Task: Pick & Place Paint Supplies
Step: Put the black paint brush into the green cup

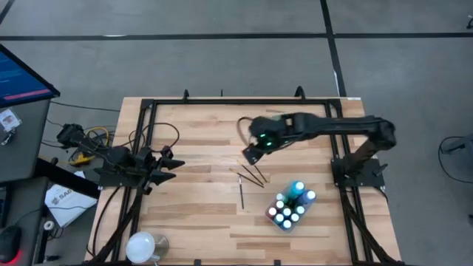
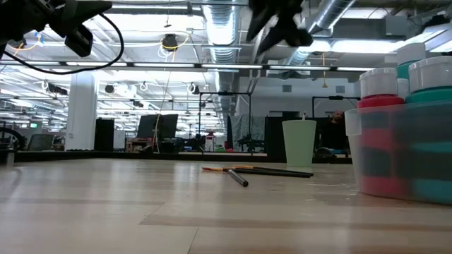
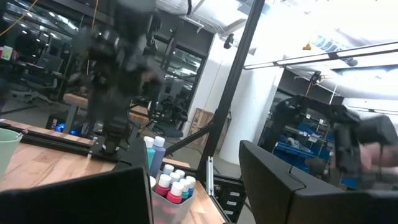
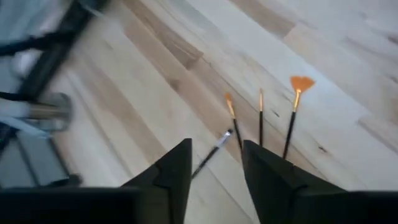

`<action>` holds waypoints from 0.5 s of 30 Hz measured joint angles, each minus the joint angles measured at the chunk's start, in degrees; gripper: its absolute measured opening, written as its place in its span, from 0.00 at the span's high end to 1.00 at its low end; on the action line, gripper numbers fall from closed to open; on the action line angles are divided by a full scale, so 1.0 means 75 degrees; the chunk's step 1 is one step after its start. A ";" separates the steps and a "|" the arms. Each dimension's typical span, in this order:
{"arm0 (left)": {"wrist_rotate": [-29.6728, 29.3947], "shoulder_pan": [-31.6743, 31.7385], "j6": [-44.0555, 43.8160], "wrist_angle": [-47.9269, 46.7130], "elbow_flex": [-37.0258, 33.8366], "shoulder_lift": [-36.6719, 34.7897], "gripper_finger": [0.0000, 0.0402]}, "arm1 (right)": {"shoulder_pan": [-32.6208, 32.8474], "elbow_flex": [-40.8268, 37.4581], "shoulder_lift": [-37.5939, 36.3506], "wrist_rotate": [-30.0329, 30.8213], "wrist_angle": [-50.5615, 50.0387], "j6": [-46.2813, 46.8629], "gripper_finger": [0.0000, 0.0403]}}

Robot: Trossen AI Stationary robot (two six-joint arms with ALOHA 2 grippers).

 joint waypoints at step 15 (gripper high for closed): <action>0.0000 0.0000 0.0000 0.0003 0.0003 0.0000 0.67 | -0.0344 0.2805 0.3636 0.0216 -0.2152 -0.0618 0.59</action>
